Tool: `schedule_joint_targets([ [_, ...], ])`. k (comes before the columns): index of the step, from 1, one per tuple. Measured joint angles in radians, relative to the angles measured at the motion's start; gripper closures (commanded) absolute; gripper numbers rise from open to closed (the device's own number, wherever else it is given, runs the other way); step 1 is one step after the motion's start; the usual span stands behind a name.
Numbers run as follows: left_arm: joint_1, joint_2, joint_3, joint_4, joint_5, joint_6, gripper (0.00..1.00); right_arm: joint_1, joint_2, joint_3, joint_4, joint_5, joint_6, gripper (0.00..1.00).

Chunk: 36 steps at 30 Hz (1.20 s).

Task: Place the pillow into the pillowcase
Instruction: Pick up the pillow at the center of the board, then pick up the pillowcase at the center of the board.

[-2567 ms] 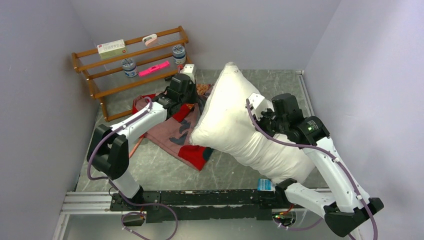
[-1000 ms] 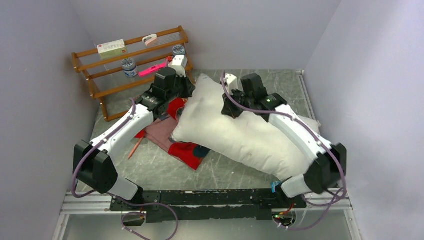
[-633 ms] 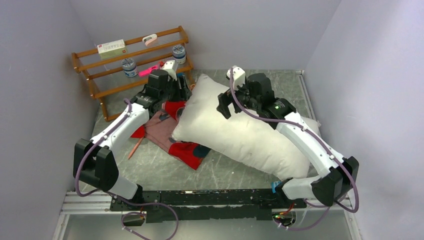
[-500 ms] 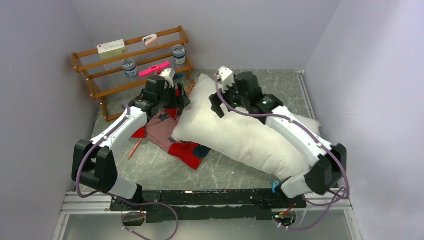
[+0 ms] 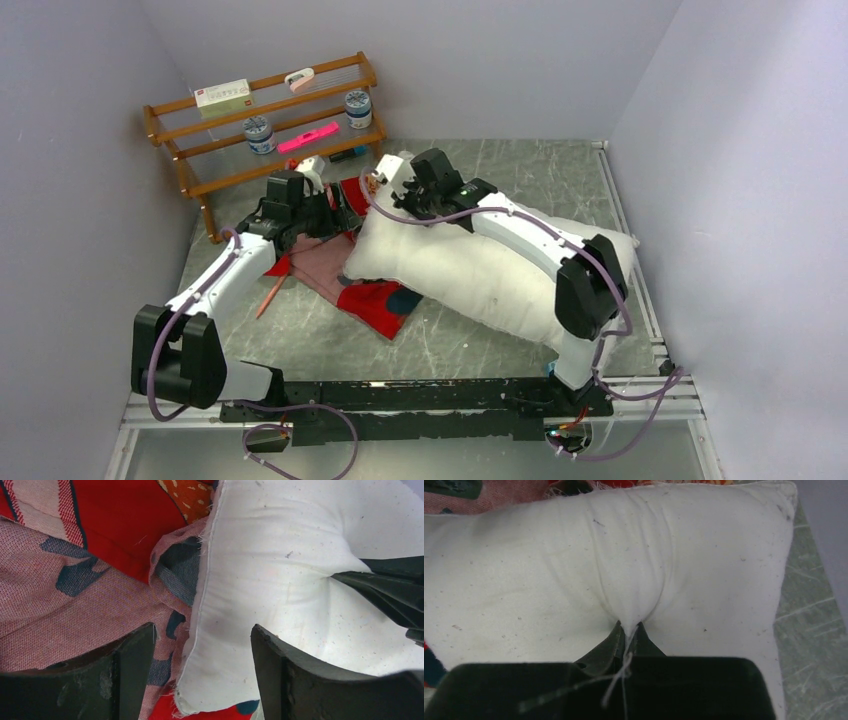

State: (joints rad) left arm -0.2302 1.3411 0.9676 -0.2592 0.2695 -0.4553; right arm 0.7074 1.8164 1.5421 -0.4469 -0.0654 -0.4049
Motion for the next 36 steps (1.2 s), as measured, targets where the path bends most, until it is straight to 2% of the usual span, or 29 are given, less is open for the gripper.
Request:
schedule_joint_targets([
  [4, 0.0, 0.001, 0.0, 0.003, 0.008, 0.028, 0.28, 0.001, -0.076, -0.04, 0.004, 0.033, -0.003, 1.0],
  [11, 0.001, 0.001, 0.002, 0.053, 0.068, 0.126, 0.26, -0.013, -0.409, -0.209, -0.001, 0.067, 0.005, 1.0],
  [18, 0.001, 0.065, 0.026, 0.109, 0.11, 0.215, 0.25, -0.138, -0.742, -0.258, -0.053, 0.048, 0.023, 1.0],
  [23, 0.001, 0.216, 0.085, 0.151, 0.127, 0.293, 0.27, -0.158, -0.817, -0.251, -0.099, 0.041, 0.024, 1.0],
  [27, 0.002, 0.346, 0.133, 0.148, 0.15, 0.435, 0.27, -0.156, -0.822, -0.251, -0.123, 0.002, 0.032, 1.0],
  [31, 0.002, 0.393, 0.142, 0.156, 0.143, 0.544, 0.28, -0.156, -0.837, -0.251, -0.133, -0.016, 0.035, 1.0],
  [36, 0.002, 0.451, 0.199, 0.169, 0.162, 0.628, 0.35, -0.156, -0.848, -0.251, -0.137, -0.023, 0.035, 1.0],
])
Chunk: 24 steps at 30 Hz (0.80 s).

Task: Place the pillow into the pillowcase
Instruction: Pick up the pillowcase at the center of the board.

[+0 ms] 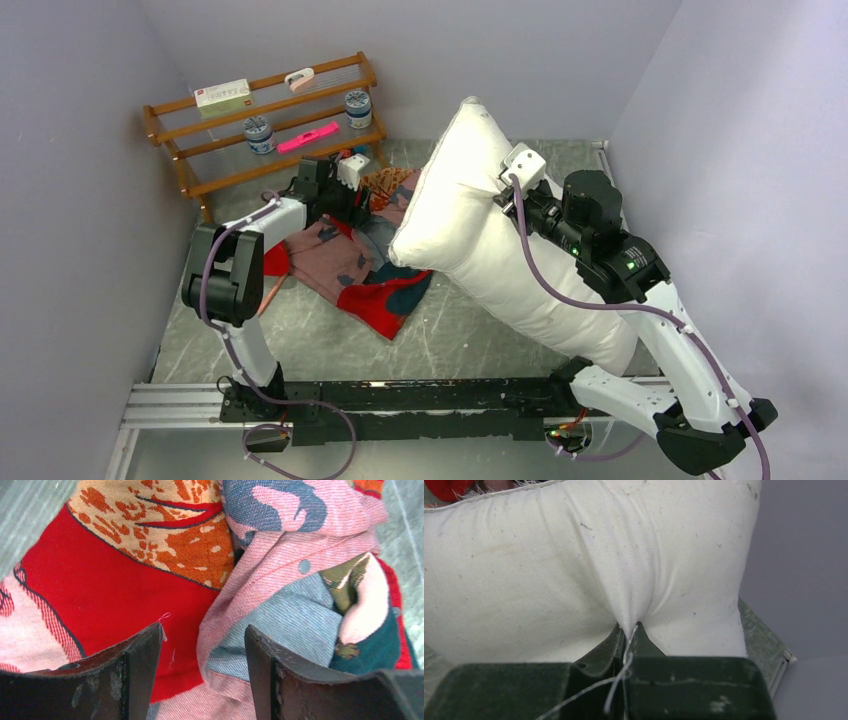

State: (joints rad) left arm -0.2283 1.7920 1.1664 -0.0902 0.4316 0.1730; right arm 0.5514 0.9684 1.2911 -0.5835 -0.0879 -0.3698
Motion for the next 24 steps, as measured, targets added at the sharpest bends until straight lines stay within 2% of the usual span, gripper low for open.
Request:
schedule_joint_targets([
  [5, 0.0, 0.048, 0.021, 0.008, 0.005, 0.037, 0.4, 0.0, -0.001, 0.0, 0.0, 0.0, 0.0, 1.0],
  [10, -0.001, 0.055, 0.018, 0.032, 0.027, 0.044, 0.57, 0.0, -0.002, 0.0, 0.001, -0.003, 0.0, 1.0],
  [16, -0.016, 0.054, -0.008, 0.092, 0.053, 0.043, 0.5, 0.0, -0.006, 0.0, 0.001, -0.016, 0.004, 1.0],
  [20, -0.031, 0.054, -0.017, 0.087, 0.049, 0.05, 0.51, 0.0, -0.026, 0.0, 0.001, -0.025, 0.013, 1.0],
  [24, -0.036, 0.054, -0.017, 0.089, 0.042, 0.05, 0.56, 0.0, -0.042, 0.0, 0.0, -0.027, 0.015, 1.0],
])
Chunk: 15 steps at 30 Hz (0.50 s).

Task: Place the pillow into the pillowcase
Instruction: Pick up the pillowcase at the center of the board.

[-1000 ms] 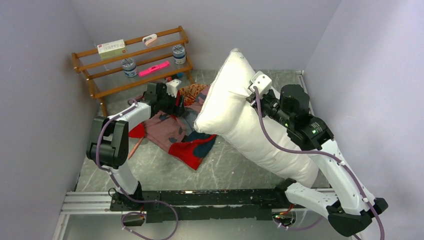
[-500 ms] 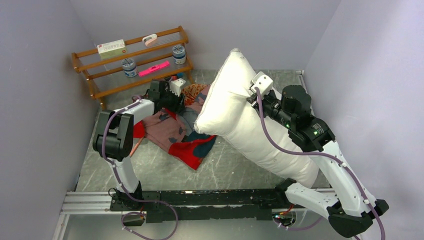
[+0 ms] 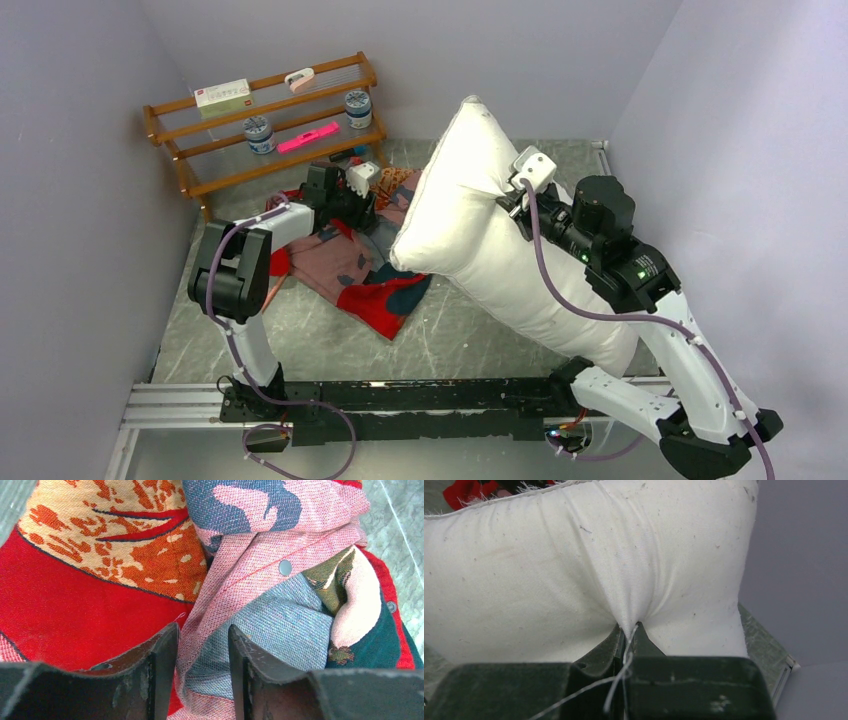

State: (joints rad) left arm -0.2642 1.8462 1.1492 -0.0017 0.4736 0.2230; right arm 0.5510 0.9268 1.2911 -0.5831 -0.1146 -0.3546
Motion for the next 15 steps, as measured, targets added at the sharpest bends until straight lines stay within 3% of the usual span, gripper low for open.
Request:
schedule_joint_targets([
  [5, 0.001, 0.0, 0.0, 0.006, 0.0, -0.003, 0.64, 0.0, -0.006, 0.0, 0.0, -0.004, 0.008, 1.0],
  [12, 0.001, 0.0, 0.0, 0.004, -0.019, -0.003, 0.65, -0.001, -0.033, -0.022, 0.0, -0.039, 0.031, 1.0],
  [15, 0.001, 0.002, 0.0, 0.005, -0.019, -0.004, 0.8, -0.001, -0.047, -0.031, 0.0, -0.052, 0.037, 1.0],
])
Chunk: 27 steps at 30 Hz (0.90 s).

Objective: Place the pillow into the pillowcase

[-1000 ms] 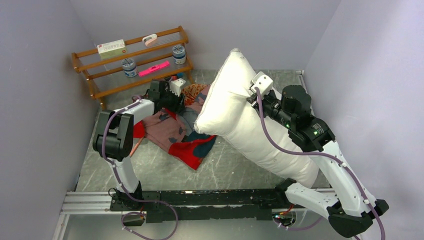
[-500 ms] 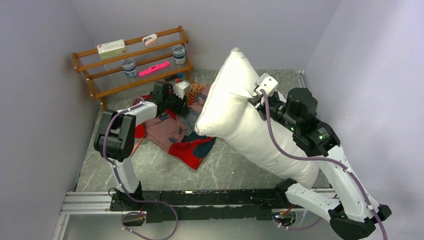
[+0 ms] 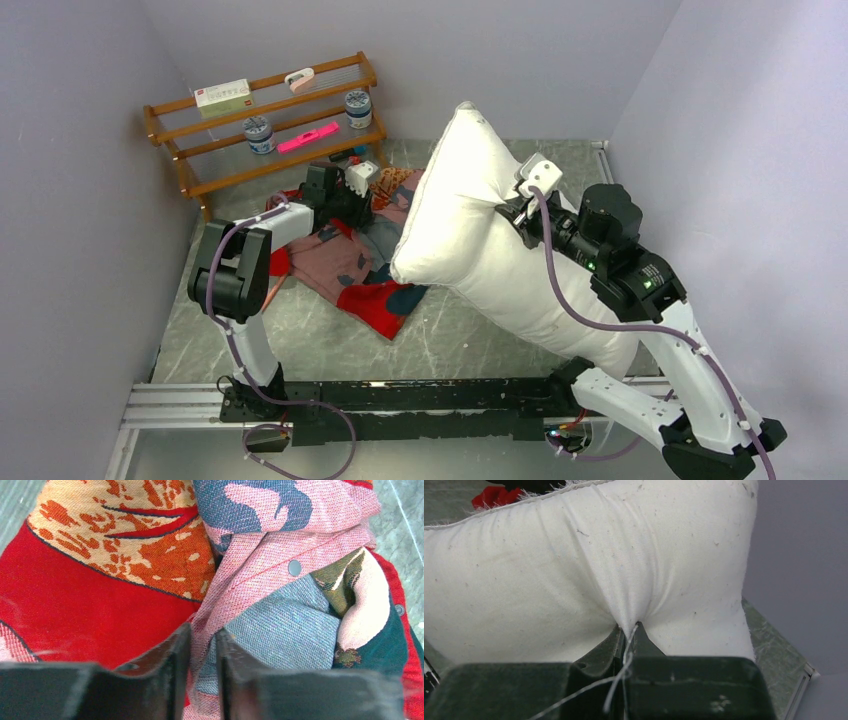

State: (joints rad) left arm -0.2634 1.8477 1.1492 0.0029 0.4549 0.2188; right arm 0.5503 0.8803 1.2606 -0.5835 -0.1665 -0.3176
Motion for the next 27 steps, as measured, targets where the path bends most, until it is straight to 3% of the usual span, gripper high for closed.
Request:
schedule_joint_targets([
  [3, 0.0, 0.003, 0.0, -0.002, -0.001, -0.002, 0.95, 0.0, -0.003, 0.0, 0.0, -0.002, 0.005, 1.0],
  [10, 0.0, -0.004, 0.015, -0.036, -0.029, -0.066, 0.95, 0.0, -0.003, -0.032, 0.006, -0.076, 0.025, 1.0],
  [16, -0.001, -0.138, 0.049, -0.031, -0.041, -0.23, 0.95, 0.0, 0.015, -0.056, -0.021, -0.229, 0.047, 1.0],
  [21, -0.005, -0.261, 0.138, -0.019, -0.037, -0.368, 0.95, 0.003, 0.052, -0.082, -0.07, -0.36, 0.048, 1.0],
  [27, -0.005, -0.277, 0.283, -0.052, 0.008, -0.459, 0.95, 0.036, 0.092, -0.125, -0.107, -0.452, 0.049, 1.0],
])
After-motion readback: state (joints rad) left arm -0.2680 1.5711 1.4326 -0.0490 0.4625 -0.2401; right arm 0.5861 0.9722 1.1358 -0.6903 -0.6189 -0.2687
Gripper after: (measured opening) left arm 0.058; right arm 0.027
